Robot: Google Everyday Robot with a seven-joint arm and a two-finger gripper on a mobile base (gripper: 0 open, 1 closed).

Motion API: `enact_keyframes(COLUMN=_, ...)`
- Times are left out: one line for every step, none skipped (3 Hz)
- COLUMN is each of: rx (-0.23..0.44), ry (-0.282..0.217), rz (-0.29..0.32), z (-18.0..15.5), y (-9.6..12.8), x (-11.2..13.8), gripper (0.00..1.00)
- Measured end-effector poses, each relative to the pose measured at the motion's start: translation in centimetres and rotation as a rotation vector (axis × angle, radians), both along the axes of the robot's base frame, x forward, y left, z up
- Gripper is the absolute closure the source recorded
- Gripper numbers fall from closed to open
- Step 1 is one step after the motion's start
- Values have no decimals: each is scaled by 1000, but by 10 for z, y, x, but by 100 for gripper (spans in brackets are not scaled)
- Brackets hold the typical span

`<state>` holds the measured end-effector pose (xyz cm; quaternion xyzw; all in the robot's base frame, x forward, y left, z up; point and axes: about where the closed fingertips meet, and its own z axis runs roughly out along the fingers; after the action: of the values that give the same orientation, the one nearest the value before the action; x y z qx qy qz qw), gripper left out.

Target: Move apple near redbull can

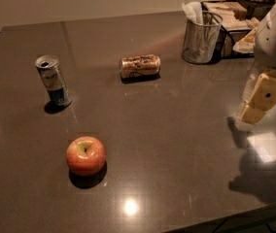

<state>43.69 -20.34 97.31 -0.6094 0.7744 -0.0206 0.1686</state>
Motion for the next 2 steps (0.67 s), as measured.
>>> enact_keyframes(rx=38, ry=19, rz=40, z=-13, y=23, x=-3, gripper=0)
enact_keyframes(rx=90, ry=39, rz=92, z=-26, y=52, x=-8, gripper=0)
